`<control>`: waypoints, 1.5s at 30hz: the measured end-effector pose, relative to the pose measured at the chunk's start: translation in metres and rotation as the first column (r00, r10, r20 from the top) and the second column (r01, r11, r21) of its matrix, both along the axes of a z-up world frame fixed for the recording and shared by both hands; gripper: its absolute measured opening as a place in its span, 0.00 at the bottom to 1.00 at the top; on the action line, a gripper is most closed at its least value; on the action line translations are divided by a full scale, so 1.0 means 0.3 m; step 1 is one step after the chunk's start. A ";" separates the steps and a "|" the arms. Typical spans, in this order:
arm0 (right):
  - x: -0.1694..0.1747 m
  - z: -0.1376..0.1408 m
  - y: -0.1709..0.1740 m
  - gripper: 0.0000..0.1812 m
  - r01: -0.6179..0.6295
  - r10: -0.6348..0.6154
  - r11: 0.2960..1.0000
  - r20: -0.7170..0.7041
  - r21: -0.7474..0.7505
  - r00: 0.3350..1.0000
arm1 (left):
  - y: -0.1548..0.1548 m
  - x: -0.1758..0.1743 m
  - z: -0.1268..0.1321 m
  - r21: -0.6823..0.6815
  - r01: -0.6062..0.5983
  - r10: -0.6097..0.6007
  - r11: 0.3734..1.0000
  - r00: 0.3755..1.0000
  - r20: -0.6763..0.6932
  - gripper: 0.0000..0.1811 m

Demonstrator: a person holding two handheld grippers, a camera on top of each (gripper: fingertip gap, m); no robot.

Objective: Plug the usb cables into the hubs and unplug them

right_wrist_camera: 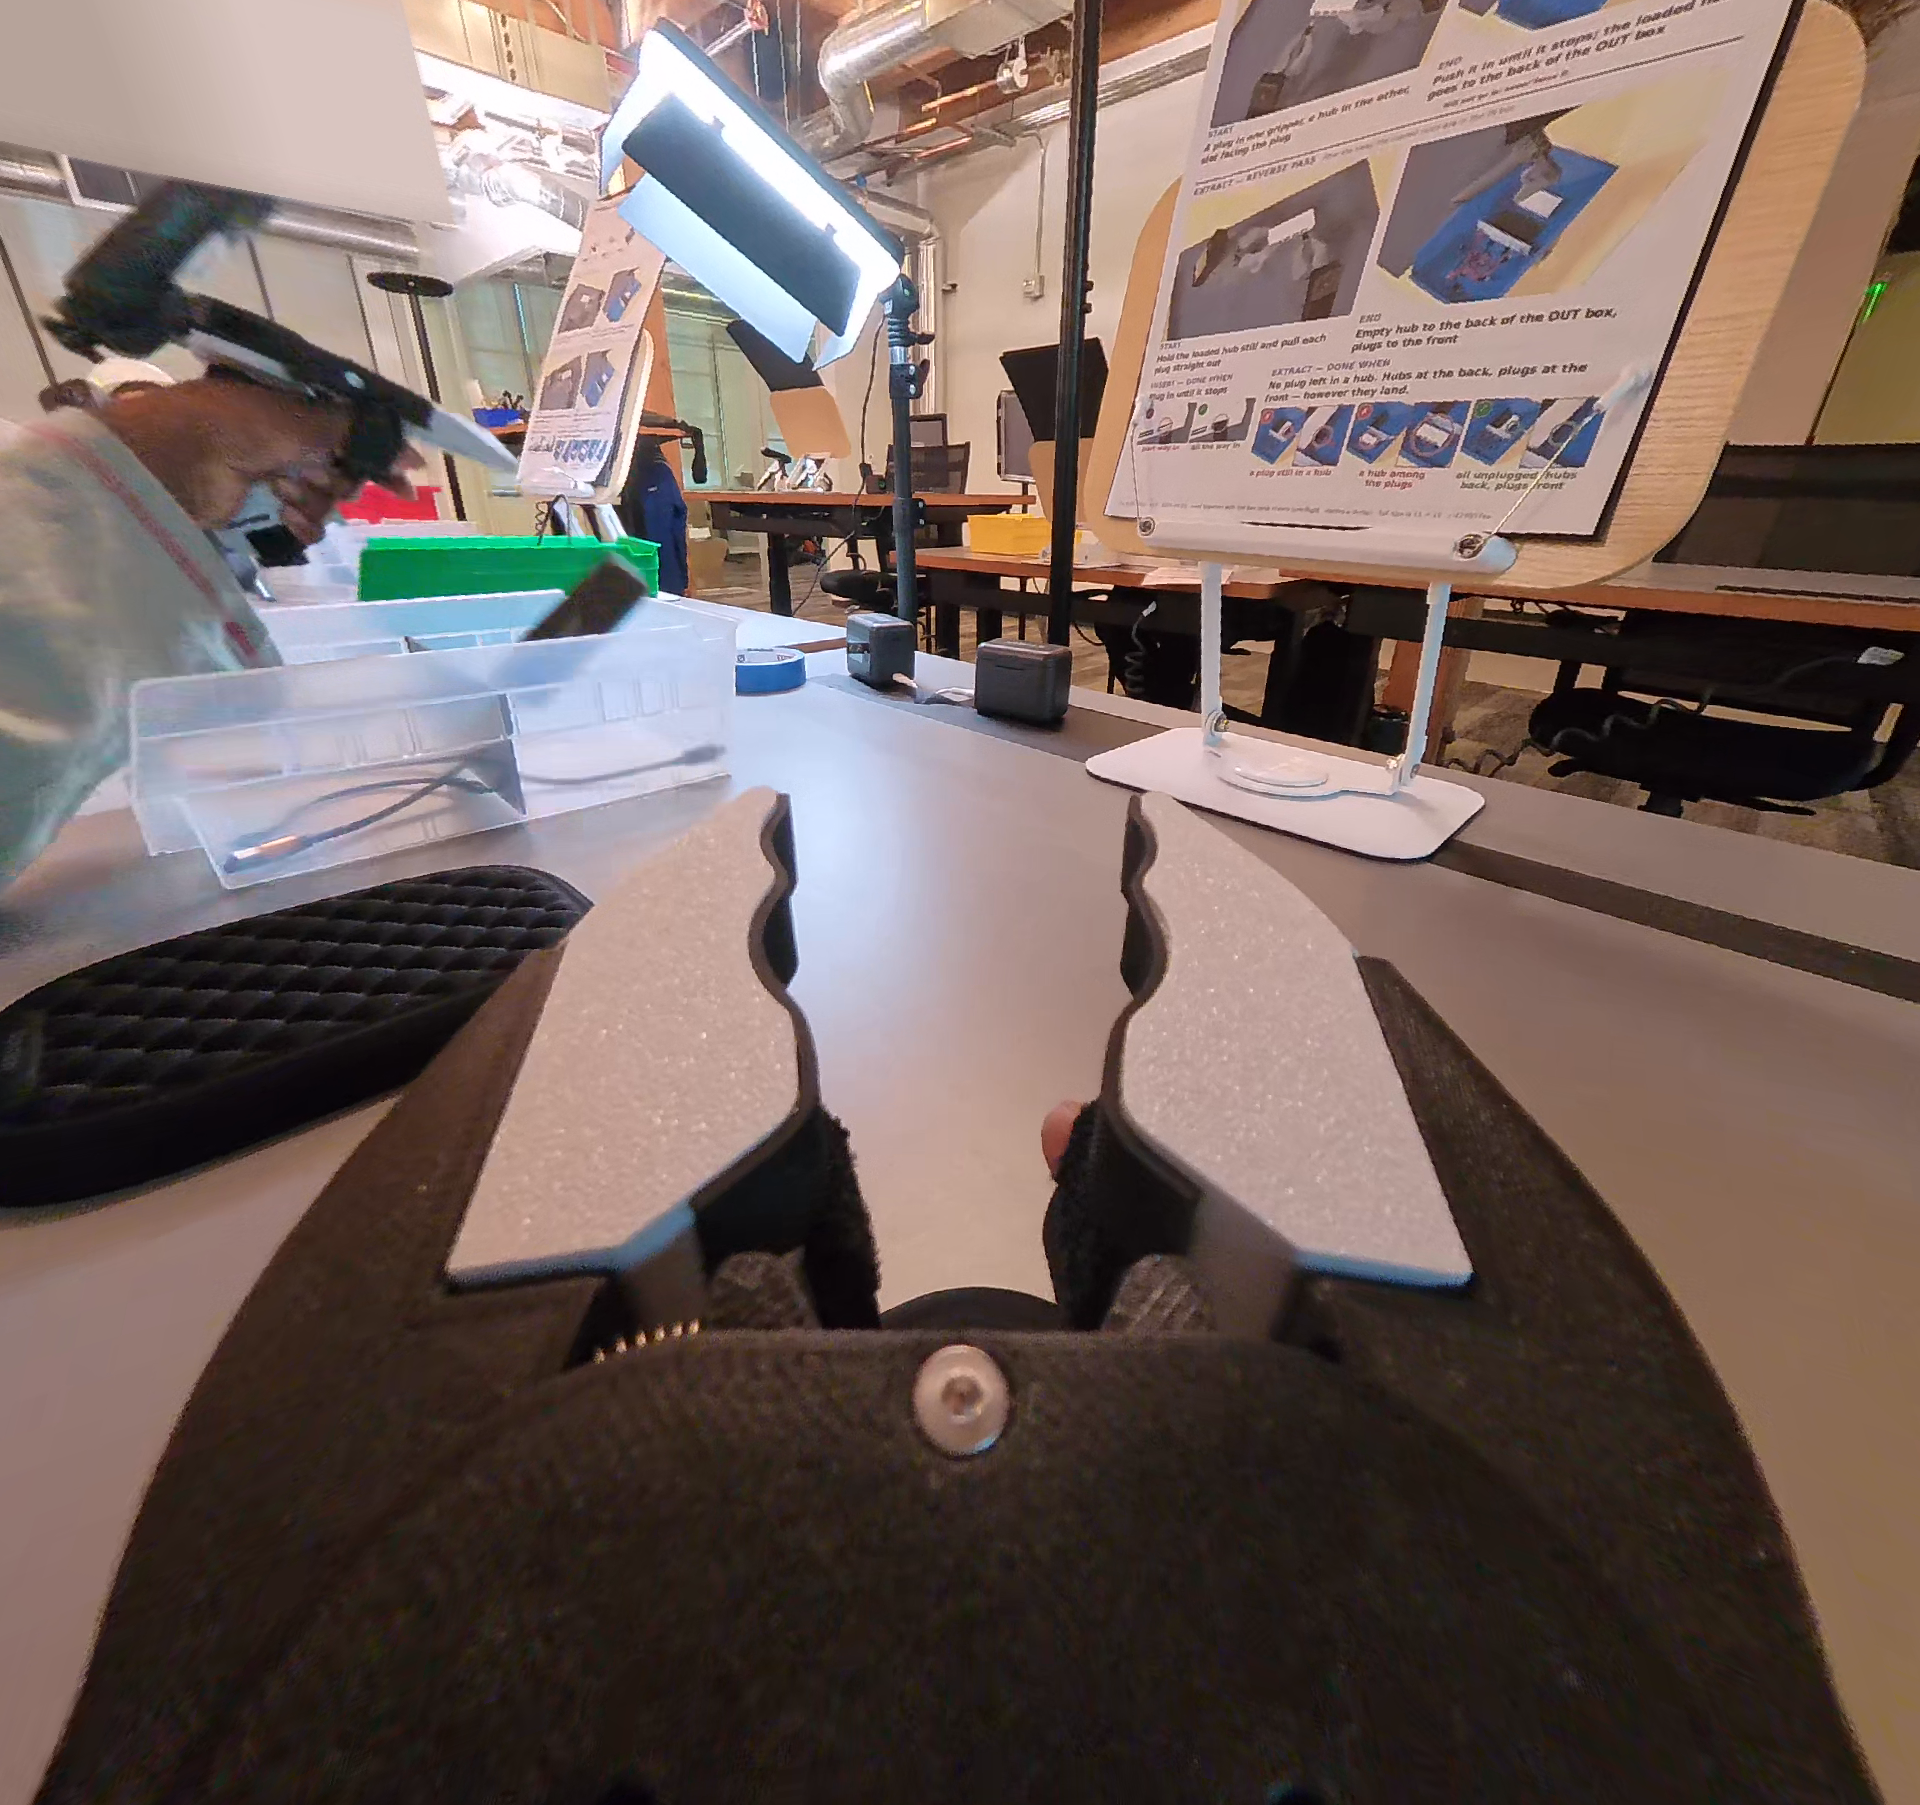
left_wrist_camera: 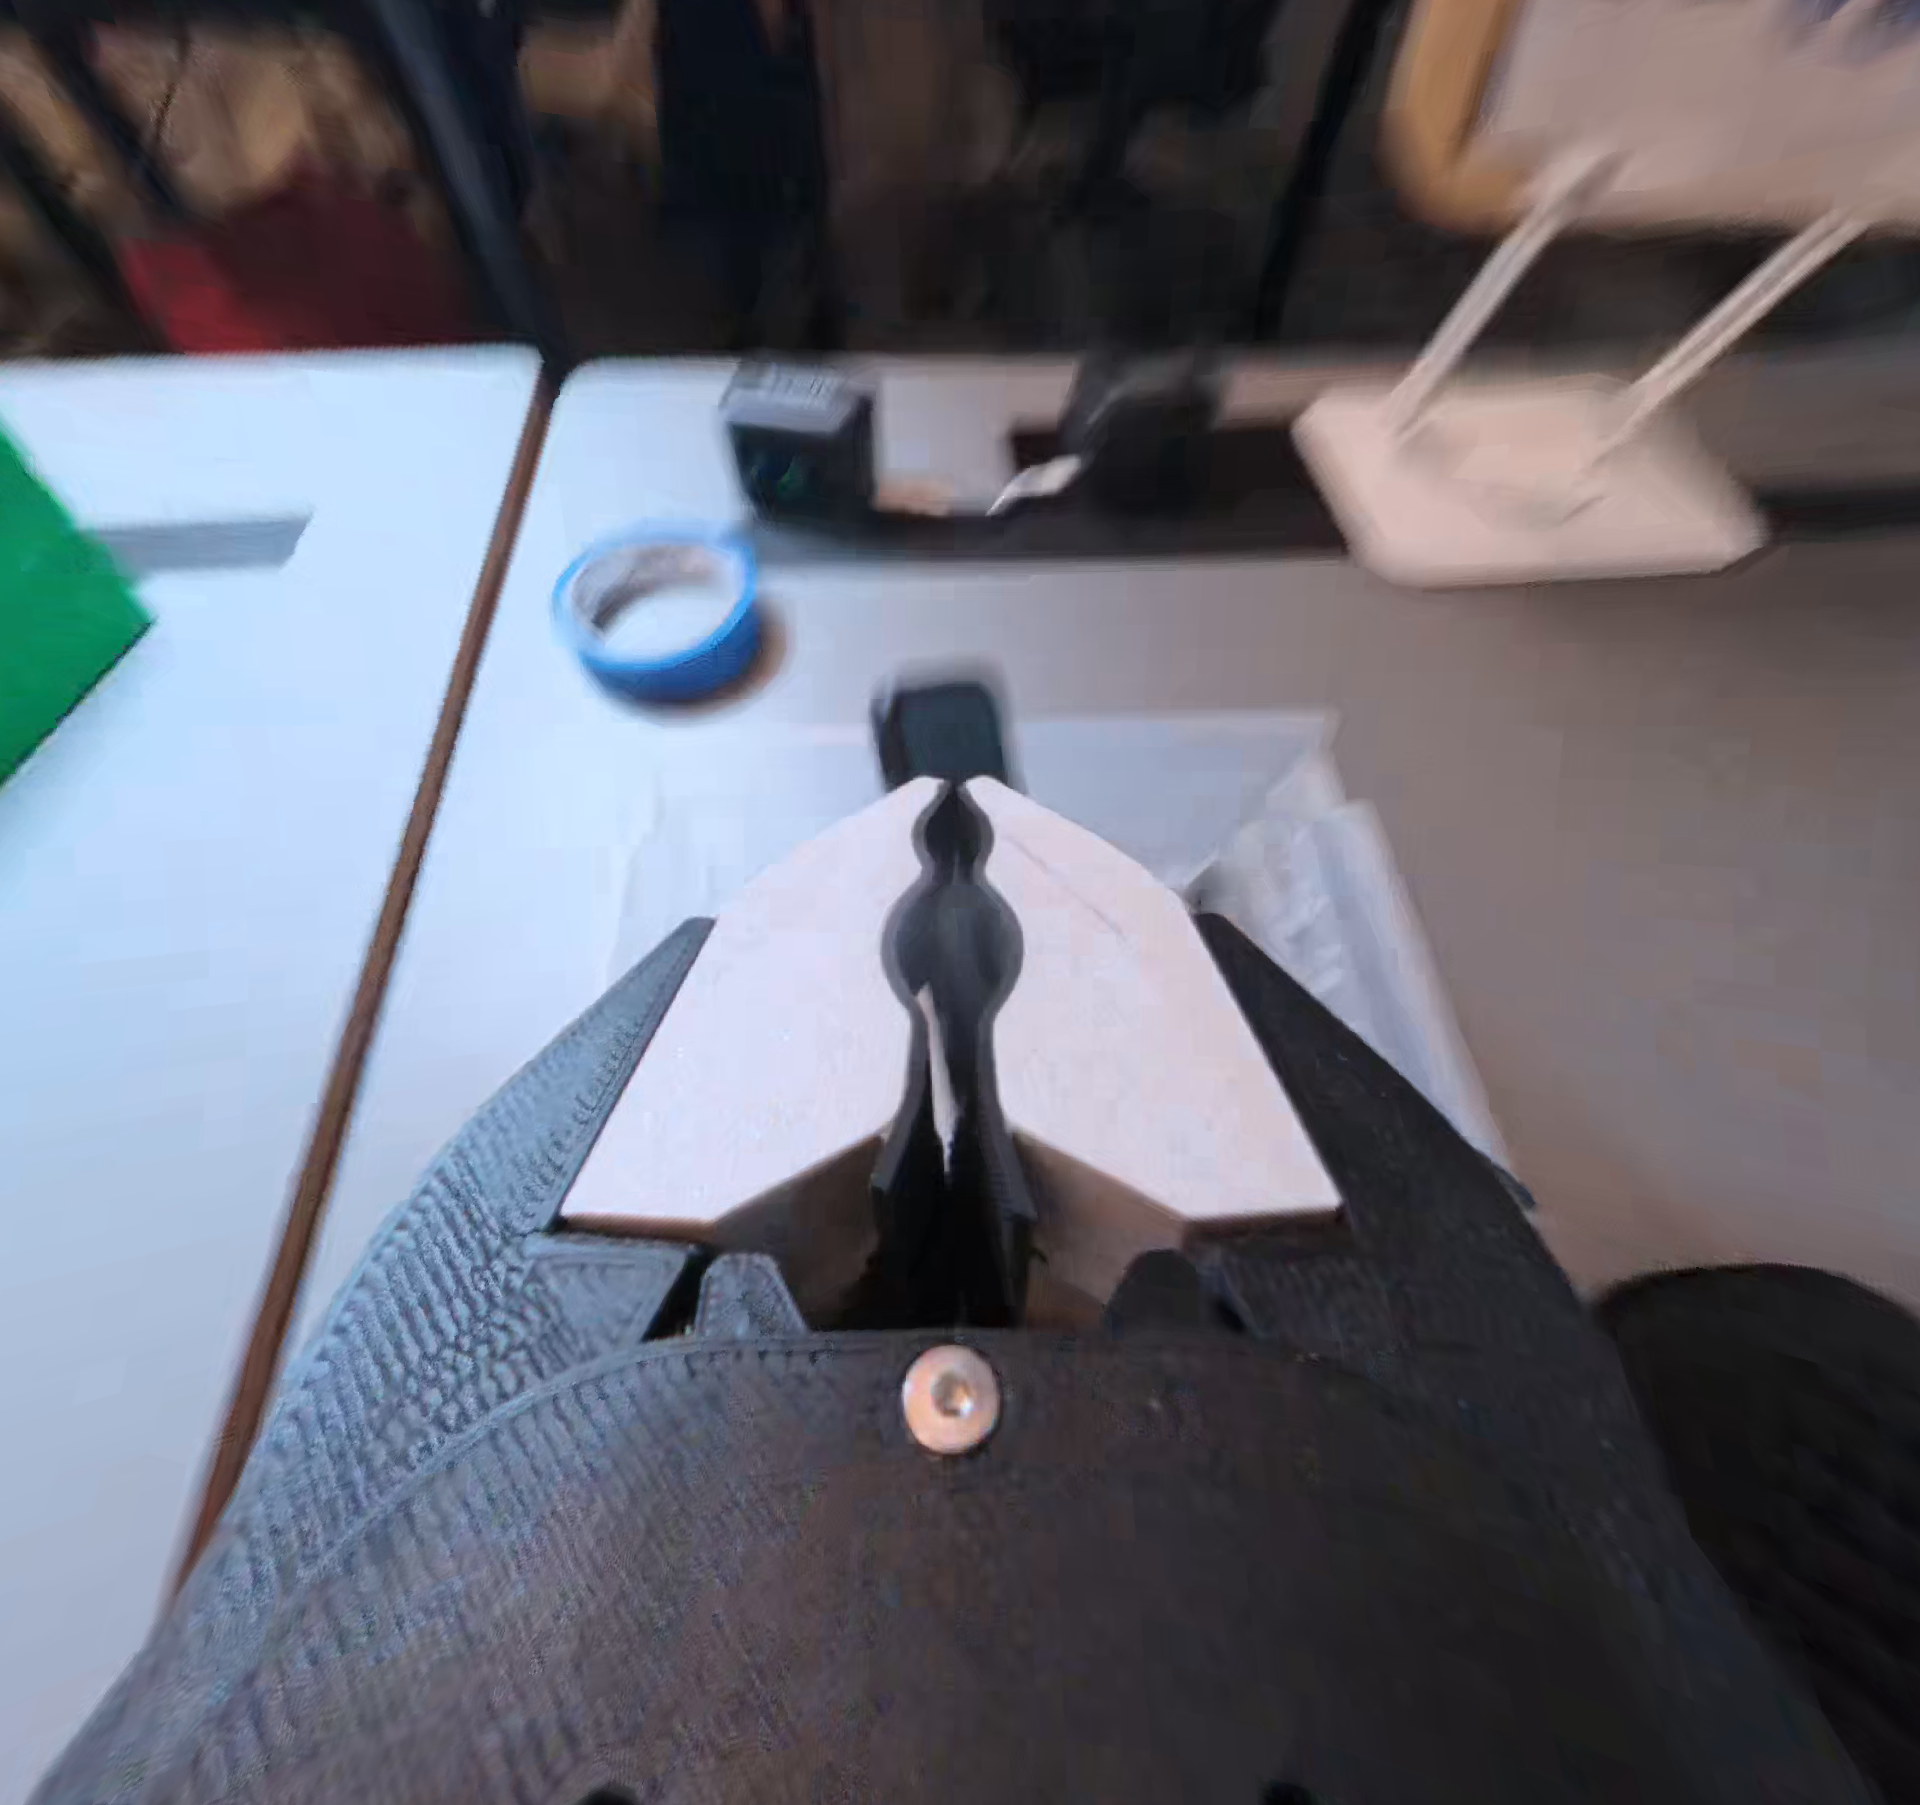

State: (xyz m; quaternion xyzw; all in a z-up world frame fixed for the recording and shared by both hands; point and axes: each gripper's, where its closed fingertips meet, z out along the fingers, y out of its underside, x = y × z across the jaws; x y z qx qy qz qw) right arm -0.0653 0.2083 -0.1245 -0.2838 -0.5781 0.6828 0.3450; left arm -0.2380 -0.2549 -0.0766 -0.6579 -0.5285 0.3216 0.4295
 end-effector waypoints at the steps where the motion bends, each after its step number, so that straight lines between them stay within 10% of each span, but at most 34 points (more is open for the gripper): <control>1: 0.000 0.000 0.000 0.33 0.000 0.000 1.000 -0.001 0.001 1.000 | 0.030 0.027 0.048 0.068 0.057 -0.053 0.996 0.997 -0.064 0.00; 9: 0.004 -0.002 -0.010 0.33 0.004 -0.003 1.000 -0.012 0.028 1.000 | -0.002 0.035 -0.126 -0.138 0.040 -0.015 0.990 0.984 0.178 0.13; 18: 0.001 -0.008 -0.016 0.33 0.006 -0.005 0.998 -0.013 0.055 1.000 | -0.099 -0.018 -0.503 -0.290 0.031 0.187 0.957 0.696 0.694 0.30; 26: 0.001 -0.008 -0.016 0.33 0.005 -0.004 0.998 -0.015 0.059 1.000 | -0.117 -0.002 -0.570 -0.264 0.014 0.211 0.964 0.563 0.799 0.31; 34: 0.001 -0.010 -0.016 0.32 0.012 -0.010 0.997 -0.020 0.071 1.000 | -0.076 -0.032 -0.493 -0.182 -0.011 0.129 0.983 0.746 0.653 0.29; 45: 0.002 -0.012 -0.018 0.32 0.018 -0.015 0.996 -0.026 0.083 1.000 | 0.001 -0.004 -0.057 -0.045 -0.012 0.018 0.999 0.991 0.132 0.26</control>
